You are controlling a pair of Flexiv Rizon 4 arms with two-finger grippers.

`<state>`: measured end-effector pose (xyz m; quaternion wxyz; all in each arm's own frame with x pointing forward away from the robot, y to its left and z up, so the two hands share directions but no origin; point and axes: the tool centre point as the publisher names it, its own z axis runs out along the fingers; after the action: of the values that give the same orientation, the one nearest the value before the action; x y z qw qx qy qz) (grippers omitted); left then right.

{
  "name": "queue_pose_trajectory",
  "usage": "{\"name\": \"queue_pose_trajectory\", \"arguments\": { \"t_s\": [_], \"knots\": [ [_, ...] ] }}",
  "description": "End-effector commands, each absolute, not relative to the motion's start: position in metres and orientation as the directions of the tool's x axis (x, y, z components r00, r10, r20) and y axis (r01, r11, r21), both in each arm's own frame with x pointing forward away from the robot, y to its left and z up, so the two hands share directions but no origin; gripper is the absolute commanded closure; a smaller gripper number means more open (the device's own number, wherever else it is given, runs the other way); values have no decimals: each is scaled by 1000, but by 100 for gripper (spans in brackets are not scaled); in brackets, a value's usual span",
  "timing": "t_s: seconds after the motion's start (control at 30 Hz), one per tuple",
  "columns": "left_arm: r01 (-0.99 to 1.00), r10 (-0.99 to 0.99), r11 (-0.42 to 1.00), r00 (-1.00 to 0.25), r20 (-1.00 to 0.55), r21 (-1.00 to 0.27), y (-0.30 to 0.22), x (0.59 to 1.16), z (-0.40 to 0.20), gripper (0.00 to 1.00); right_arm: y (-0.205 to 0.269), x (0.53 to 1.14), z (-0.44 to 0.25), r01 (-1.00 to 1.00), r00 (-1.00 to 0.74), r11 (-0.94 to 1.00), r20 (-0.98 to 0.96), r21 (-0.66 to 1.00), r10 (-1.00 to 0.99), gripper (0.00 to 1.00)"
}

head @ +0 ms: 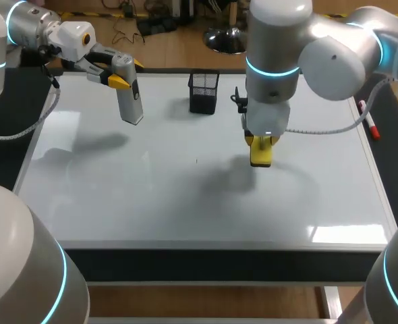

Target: Pick up the inspection probe, press it on each red-marked spot on the whiteboard one by one, put down the probe, pick up the eraser, and wipe off all the red marks.

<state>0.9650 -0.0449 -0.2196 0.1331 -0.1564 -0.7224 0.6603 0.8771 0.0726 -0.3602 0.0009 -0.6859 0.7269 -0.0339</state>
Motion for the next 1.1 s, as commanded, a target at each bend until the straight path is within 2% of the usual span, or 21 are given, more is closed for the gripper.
{"name": "queue_pose_trajectory", "arguments": {
  "t_s": [0.03, 0.27, 0.7, 1.1],
  "knots": [
    [49, 405, 78, -914, -13, -996, -45, 966, -219, 100, 72, 903, -358, -997, -56, 54, 42, -49, -998, 100],
    [49, 405, 78, -914, -13, -996, -45, 966, -219, 100, 76, 964, -359, -997, -43, 40, 30, -71, -999, 100],
    [49, 405, 78, -914, -13, -996, -45, 966, -219, 100, 70, 1047, -380, -1000, -8, 8, 23, -7, -1000, 100],
    [49, 405, 78, -914, -13, -996, -45, 966, -219, 100, 70, 1093, -390, -999, 32, -32, 24, -10, -999, 100]
  ]
}}
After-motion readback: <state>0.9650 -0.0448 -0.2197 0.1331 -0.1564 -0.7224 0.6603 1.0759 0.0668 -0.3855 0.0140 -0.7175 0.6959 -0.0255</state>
